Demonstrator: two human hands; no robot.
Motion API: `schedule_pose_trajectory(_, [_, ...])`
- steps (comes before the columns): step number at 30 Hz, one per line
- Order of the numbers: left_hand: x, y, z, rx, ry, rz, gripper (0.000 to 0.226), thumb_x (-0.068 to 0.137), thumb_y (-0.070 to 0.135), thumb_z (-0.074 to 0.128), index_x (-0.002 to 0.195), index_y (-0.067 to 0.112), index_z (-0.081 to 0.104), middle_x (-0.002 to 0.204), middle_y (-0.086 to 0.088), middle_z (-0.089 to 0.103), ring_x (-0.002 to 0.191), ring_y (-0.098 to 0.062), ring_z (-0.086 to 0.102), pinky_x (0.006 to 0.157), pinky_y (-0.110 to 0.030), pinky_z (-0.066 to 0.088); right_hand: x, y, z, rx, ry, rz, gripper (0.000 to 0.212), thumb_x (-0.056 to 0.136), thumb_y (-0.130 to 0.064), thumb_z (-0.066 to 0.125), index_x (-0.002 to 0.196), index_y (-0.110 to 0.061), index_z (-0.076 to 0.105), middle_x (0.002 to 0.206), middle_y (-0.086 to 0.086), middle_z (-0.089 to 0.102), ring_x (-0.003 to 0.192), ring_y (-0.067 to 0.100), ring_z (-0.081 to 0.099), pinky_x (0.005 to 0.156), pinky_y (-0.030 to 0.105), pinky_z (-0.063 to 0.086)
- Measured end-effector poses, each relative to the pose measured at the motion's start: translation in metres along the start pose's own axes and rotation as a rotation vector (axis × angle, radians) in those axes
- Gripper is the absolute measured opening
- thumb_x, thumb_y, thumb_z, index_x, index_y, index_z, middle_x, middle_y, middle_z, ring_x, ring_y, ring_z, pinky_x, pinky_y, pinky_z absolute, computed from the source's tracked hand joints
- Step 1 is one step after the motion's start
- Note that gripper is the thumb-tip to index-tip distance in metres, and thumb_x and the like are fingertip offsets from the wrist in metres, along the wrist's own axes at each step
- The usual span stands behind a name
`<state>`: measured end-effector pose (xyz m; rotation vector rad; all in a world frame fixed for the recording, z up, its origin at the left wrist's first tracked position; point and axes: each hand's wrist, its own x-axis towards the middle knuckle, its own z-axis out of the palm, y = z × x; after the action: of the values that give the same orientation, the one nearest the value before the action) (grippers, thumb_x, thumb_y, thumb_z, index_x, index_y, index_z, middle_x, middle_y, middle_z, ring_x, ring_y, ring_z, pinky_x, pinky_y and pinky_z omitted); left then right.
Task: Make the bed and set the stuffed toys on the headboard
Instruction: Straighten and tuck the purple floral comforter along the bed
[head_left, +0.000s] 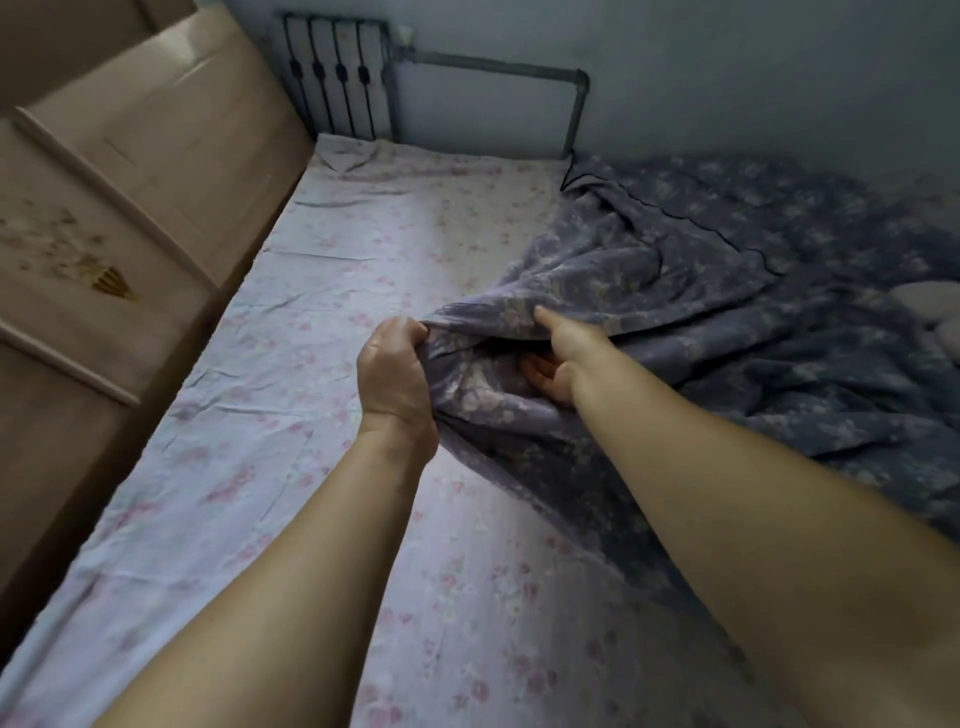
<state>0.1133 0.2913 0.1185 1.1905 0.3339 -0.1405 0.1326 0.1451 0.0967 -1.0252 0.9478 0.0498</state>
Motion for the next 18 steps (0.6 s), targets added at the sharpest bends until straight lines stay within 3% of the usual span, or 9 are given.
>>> schedule_pose_trajectory(2, [0.004,0.006,-0.013,0.0,-0.007,0.016,0.016,0.06,0.022,0.051,0.058,0.02,0.035,0.081,-0.009,0.033,0.078,-0.025,0.033,0.068,-0.041,0.03,0.002,0.0,0.01,0.062,-0.019,-0.01,0.01,0.091,-0.02,0.061,0.088,-0.012,0.056,0.072,0.003,0.056,0.06,0.015,0.055,0.041,0.022,0.049])
schedule_pose_trajectory(4, [0.008,0.011,-0.022,-0.016,0.002,0.021,0.015,0.06,0.022,0.051,0.06,0.019,0.036,0.082,-0.009,0.033,0.077,-0.025,0.034,0.068,-0.041,0.03,0.004,-0.004,0.016,0.114,-0.03,-0.034,0.019,0.092,-0.013,0.059,0.074,-0.014,0.052,0.045,-0.002,0.056,0.038,0.008,0.055,0.031,0.012,0.039])
schedule_pose_trajectory(6, [0.012,0.018,-0.033,-0.034,0.026,0.044,0.015,0.06,0.021,0.051,0.058,0.019,0.036,0.077,-0.009,0.032,0.077,-0.025,0.034,0.068,-0.041,0.03,0.003,-0.01,0.027,0.105,-0.021,-0.099,0.022,0.091,-0.01,0.059,0.071,-0.015,0.051,0.031,-0.007,0.049,0.026,0.003,0.048,0.031,0.01,0.034])
schedule_pose_trajectory(10, [0.018,0.04,-0.051,-0.186,0.084,0.067,0.014,0.059,0.019,0.051,0.056,0.02,0.037,0.068,-0.001,0.037,0.076,-0.023,0.036,0.066,-0.038,0.032,-0.012,-0.021,0.061,0.039,-0.082,-0.256,0.018,0.091,-0.009,0.056,0.076,-0.017,0.049,0.029,-0.009,0.044,0.025,0.001,0.041,0.032,0.01,0.032])
schedule_pose_trajectory(15, [0.023,0.07,-0.067,-0.332,-0.035,0.055,0.006,0.069,0.023,0.049,0.066,0.017,0.048,0.074,-0.004,0.051,0.075,-0.023,0.051,0.07,-0.033,0.044,-0.048,-0.038,0.101,0.12,-0.316,-0.335,0.026,0.093,-0.006,0.051,0.071,-0.019,0.043,0.033,-0.009,0.045,0.028,0.001,0.04,0.034,0.009,0.032])
schedule_pose_trajectory(18, [0.02,0.076,-0.074,-0.28,-0.162,0.014,0.028,0.086,0.018,0.036,0.069,0.015,0.059,0.073,-0.004,0.062,0.075,-0.022,0.059,0.075,-0.032,0.049,-0.07,-0.042,0.116,0.142,-0.455,-0.315,0.026,0.092,-0.006,0.049,0.07,-0.019,0.047,0.036,-0.008,0.046,0.029,0.002,0.04,0.036,0.01,0.032])
